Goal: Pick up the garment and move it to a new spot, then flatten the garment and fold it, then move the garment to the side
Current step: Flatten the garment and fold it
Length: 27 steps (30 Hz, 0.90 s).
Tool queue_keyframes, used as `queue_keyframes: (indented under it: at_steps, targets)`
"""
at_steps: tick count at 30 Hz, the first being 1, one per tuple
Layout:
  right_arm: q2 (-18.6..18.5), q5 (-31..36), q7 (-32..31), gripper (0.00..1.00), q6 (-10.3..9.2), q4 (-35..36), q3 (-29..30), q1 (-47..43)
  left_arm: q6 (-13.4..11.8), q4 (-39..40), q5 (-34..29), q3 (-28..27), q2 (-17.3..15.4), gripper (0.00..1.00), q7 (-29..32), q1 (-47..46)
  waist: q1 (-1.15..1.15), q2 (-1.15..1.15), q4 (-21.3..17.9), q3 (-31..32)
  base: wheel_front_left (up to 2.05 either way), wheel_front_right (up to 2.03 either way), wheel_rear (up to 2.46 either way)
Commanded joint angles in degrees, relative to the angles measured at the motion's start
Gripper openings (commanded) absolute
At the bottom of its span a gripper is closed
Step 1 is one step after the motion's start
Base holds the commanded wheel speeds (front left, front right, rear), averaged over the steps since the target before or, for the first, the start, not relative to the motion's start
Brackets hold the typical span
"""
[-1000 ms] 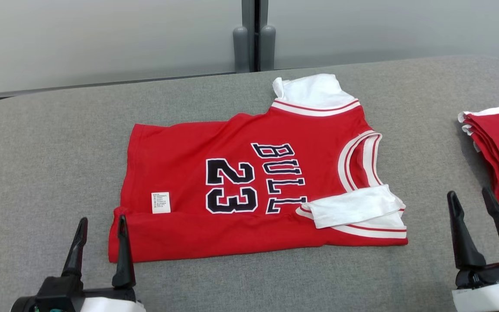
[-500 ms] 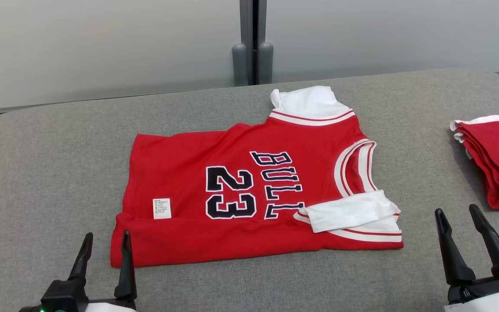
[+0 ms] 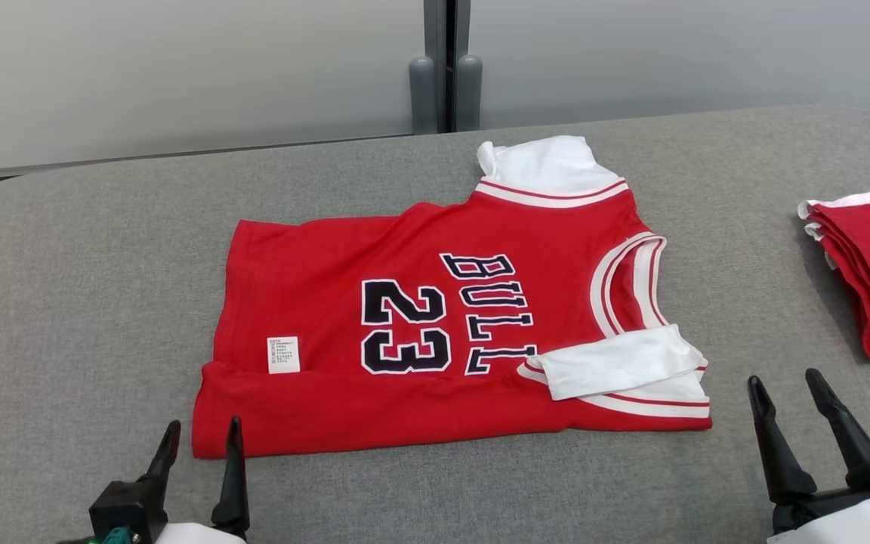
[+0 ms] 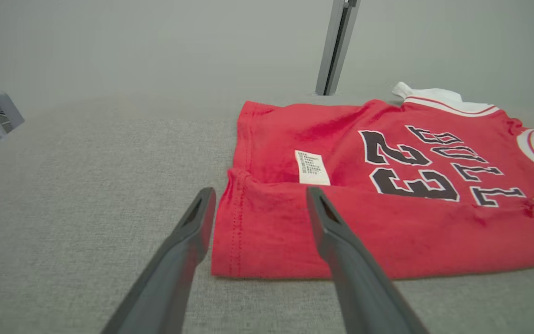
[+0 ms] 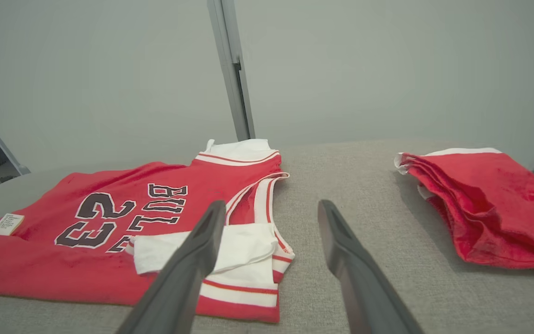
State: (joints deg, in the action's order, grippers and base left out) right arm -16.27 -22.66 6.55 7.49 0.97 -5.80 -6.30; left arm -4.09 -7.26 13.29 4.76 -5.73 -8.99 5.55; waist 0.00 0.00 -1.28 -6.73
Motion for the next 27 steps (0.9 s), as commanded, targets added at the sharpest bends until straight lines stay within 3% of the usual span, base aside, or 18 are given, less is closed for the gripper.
queue_keyframes:
  at_steps: [1,16,17,18,19,20,27]
  targets:
    - [-0.37,-0.53,-0.1,1.0,0.0,-1.39,-0.23,0.7,0.41,-1.19,0.49,0.0,-0.05,1.0,0.14,-0.81,0.0,0.0,0.13,-0.65,0.0,0.0,0.0]
    - [-0.71,-5.52,1.8,1.0,0.0,-26.03,-9.9,11.71,4.61,-18.53,6.31,0.02,0.87,1.0,-1.47,-10.75,0.0,0.0,2.47,-6.88,0.0,0.0,0.0]
    - [-0.55,-6.07,1.71,1.0,0.0,-27.26,-10.85,12.08,4.88,-19.37,6.46,0.17,0.86,0.84,-1.5,-11.01,0.0,0.0,2.54,-6.97,0.0,0.0,0.0]
    - [-0.42,-6.68,1.76,1.0,0.0,-28.3,-11.59,12.3,4.96,-20.22,6.46,0.23,0.82,0.37,-1.77,-11.31,0.0,0.0,2.57,-7.01,0.0,0.0,0.0]
    - [-0.33,-7.3,2.05,0.38,0.01,-29.06,-12.19,12.62,5.11,-20.89,6.5,0.28,0.78,0.37,-1.94,-11.53,0.0,0.0,2.59,-7.05,0.0,0.0,0.0]
    - [-0.15,-7.99,2.28,0.0,0.01,-29.67,-12.77,12.81,5.37,-21.46,6.55,0.52,0.78,0.0,-2.13,-11.64,0.0,0.0,2.62,-7.08,0.0,0.0,0.0]
    - [-0.71,-10.95,5.74,0.0,-0.07,-30.99,-13.85,11.84,6.17,-21.86,6.82,0.42,0.49,0.0,-4.41,-9.49,0.0,0.0,2.57,-5.67,0.0,0.0,0.0]
